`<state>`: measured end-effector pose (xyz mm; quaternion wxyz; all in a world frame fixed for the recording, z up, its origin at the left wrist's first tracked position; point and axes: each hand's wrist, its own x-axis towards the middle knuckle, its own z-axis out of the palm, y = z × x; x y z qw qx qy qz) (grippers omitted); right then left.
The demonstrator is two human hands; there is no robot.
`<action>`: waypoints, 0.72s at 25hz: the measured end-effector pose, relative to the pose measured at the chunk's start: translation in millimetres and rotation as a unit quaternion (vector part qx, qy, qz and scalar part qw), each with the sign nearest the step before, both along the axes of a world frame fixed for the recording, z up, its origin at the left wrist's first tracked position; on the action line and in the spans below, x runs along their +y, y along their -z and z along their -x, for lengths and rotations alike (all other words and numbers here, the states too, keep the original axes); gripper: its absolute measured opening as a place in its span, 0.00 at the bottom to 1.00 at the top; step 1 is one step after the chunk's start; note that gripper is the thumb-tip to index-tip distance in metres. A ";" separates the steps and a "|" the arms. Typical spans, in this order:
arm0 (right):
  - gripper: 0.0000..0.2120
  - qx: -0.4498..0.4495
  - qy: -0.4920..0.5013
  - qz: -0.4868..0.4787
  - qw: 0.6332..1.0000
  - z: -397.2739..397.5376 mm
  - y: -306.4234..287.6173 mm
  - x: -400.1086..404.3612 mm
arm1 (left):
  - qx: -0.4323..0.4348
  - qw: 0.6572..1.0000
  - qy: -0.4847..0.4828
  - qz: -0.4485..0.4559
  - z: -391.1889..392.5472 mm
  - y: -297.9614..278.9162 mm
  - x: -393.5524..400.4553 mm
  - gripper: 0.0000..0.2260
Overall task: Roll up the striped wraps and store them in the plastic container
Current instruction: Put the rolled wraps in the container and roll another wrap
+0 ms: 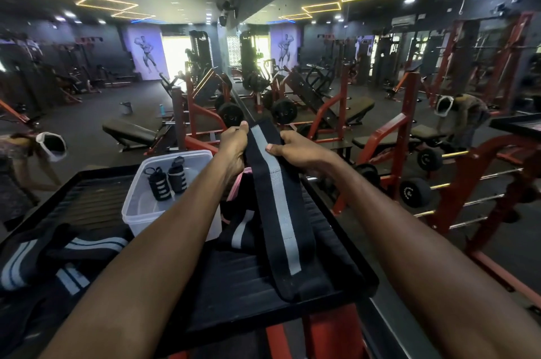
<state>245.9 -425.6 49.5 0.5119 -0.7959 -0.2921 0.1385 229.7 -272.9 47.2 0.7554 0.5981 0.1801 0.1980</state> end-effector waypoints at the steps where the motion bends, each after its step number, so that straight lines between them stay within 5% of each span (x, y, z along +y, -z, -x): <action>1: 0.09 0.030 -0.004 -0.020 0.999 1.6 0.8 1.0 | 0.005 1.000 0.002 -0.001 -0.6 1.3 2.3 0.12; 7: 0.06 0.171 -0.023 -0.078 0.982 11.7 6.9 2.6 | 0.038 0.999 0.018 0.010 3.1 18.9 8.4 0.08; 12: 0.14 0.309 0.005 -0.147 0.940 7.8 10.1 10.6 | 0.066 0.997 0.017 -0.026 4.5 23.8 7.6 0.08; 18: 0.13 0.351 0.009 -0.145 0.925 13.3 21.3 6.6 | 0.123 0.988 0.028 -0.088 8.5 32.3 2.2 0.07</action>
